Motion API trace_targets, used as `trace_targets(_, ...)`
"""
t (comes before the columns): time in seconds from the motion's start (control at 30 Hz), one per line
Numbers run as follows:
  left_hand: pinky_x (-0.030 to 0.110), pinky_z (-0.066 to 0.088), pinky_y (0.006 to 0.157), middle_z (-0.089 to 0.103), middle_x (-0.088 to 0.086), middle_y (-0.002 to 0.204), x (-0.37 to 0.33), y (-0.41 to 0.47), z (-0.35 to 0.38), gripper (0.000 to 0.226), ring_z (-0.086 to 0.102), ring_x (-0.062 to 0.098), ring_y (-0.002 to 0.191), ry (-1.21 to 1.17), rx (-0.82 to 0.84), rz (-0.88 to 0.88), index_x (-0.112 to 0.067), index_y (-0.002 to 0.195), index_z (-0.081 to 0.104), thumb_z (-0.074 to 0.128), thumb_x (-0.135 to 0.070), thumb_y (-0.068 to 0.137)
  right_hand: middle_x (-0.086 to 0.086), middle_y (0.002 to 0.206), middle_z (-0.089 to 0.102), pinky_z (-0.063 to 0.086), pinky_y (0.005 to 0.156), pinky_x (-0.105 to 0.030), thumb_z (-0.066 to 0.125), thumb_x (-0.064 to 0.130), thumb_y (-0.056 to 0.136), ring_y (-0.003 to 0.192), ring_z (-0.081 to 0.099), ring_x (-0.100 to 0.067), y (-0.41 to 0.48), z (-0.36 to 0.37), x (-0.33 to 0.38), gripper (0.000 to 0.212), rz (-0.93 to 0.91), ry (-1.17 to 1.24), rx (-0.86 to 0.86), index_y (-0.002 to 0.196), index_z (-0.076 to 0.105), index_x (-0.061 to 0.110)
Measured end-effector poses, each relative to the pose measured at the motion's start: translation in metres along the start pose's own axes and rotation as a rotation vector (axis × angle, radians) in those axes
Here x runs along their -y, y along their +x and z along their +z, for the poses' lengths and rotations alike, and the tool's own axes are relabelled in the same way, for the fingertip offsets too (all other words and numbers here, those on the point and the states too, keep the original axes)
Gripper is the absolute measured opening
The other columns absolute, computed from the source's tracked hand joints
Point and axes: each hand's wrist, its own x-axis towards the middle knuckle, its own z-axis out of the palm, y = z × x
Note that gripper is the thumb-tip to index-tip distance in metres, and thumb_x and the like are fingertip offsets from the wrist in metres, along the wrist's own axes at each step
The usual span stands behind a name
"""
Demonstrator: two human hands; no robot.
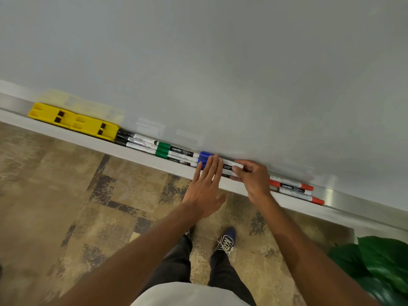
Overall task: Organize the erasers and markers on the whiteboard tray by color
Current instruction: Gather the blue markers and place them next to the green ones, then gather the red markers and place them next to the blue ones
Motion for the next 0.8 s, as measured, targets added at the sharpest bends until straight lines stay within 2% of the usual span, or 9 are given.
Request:
trace_targets(0.13, 0.051, -0.004, 0.125, -0.03, 0.013, 0.163, 0.005, 0.002, 0.009, 0.099, -0.027, 0.027, 0.151, 0.071, 0.001, 0.0, -0.008, 0.153, -0.026, 0.039, -0.056, 0.096, -0.019, 0.103, 0.073, 0.061, 0.08, -0.042, 0.07, 0.003, 0.088, 0.092, 0.072, -0.031, 0.002, 0.007, -0.002, 0.024, 0.027, -0.019, -0.054, 0.112, 0.07, -0.002)
trace_targets(0.3, 0.051, -0.003, 0.124, -0.03, 0.013, 0.163, 0.009, 0.0, 0.013, 0.102, -0.028, 0.026, 0.151, 0.104, -0.013, -0.009, -0.008, 0.153, -0.028, 0.042, -0.054, 0.095, -0.002, 0.116, 0.071, 0.052, 0.097, -0.043, 0.068, 0.035, 0.088, 0.107, 0.065, -0.021, -0.002, 0.023, 0.003, 0.036, 0.095, -0.14, -0.17, 0.116, 0.07, 0.013)
trace_targets(0.5, 0.053, -0.008, 0.123, -0.034, 0.013, 0.162, 0.008, 0.002, 0.013, 0.101, -0.03, 0.026, 0.15, 0.124, 0.002, -0.052, -0.009, 0.152, -0.03, 0.043, -0.052, 0.096, -0.008, 0.145, 0.051, 0.041, 0.107, -0.044, 0.061, 0.044, 0.09, 0.13, 0.049, -0.027, -0.006, 0.03, 0.006, 0.062, 0.195, -0.098, -0.168, 0.141, 0.048, 0.011)
trace_targets(0.6, 0.056, -0.015, 0.121, -0.035, 0.013, 0.161, 0.007, 0.003, 0.012, 0.103, -0.031, 0.027, 0.149, 0.158, 0.012, -0.067, -0.01, 0.152, -0.03, 0.046, -0.049, 0.095, -0.008, 0.148, 0.047, 0.039, 0.109, -0.044, 0.059, 0.045, 0.091, 0.133, 0.046, -0.027, -0.008, 0.028, 0.005, 0.065, 0.203, -0.126, -0.122, 0.144, 0.045, 0.01)
trace_targets(0.67, 0.057, -0.018, 0.12, -0.035, 0.014, 0.161, 0.007, 0.003, 0.012, 0.104, -0.032, 0.028, 0.148, 0.173, 0.016, -0.07, -0.01, 0.152, -0.029, 0.049, -0.045, 0.093, -0.006, 0.138, 0.054, 0.043, 0.104, -0.042, 0.057, 0.045, 0.091, 0.126, 0.051, -0.024, -0.011, 0.024, 0.006, 0.058, 0.185, -0.21, -0.112, 0.137, 0.051, 0.01)
trace_targets(0.7, 0.057, -0.019, 0.119, -0.035, 0.014, 0.161, 0.007, 0.003, 0.012, 0.105, -0.033, 0.028, 0.148, 0.173, 0.011, -0.07, -0.01, 0.153, -0.029, 0.05, -0.044, 0.093, -0.004, 0.121, 0.06, 0.046, 0.095, -0.037, 0.056, 0.045, 0.092, 0.112, 0.056, -0.019, -0.013, 0.021, 0.005, 0.047, 0.15, -0.248, -0.105, 0.124, 0.059, 0.011)
trace_targets(0.73, 0.057, -0.019, 0.119, -0.034, 0.014, 0.161, 0.006, 0.003, 0.013, 0.105, -0.033, 0.028, 0.148, 0.174, 0.004, -0.069, -0.01, 0.153, -0.029, 0.05, -0.043, 0.093, 0.002, 0.097, 0.057, 0.045, 0.08, -0.03, 0.056, 0.043, 0.092, 0.092, 0.056, -0.012, -0.015, 0.017, 0.004, 0.031, 0.109, -0.278, -0.102, 0.101, 0.062, 0.014)
trace_targets(0.77, 0.057, -0.019, 0.119, -0.034, 0.015, 0.161, 0.006, 0.003, 0.012, 0.105, -0.032, 0.028, 0.148, 0.174, -0.001, -0.07, -0.01, 0.153, -0.028, 0.051, -0.043, 0.092, 0.007, 0.08, 0.05, 0.038, 0.066, -0.026, 0.056, 0.038, 0.092, 0.073, 0.048, -0.008, -0.019, 0.014, 0.005, 0.023, 0.047, -0.312, -0.102, 0.079, 0.054, 0.019)
trace_targets(0.8, 0.057, -0.019, 0.119, -0.033, 0.015, 0.162, 0.006, 0.003, 0.012, 0.105, -0.031, 0.029, 0.149, 0.173, -0.004, -0.069, -0.009, 0.153, -0.028, 0.05, -0.044, 0.092, 0.009, 0.07, 0.043, 0.032, 0.059, -0.026, 0.056, 0.032, 0.093, 0.063, 0.04, -0.007, -0.022, 0.009, 0.004, 0.027, -0.027, -0.356, -0.101, 0.07, 0.047, 0.02)
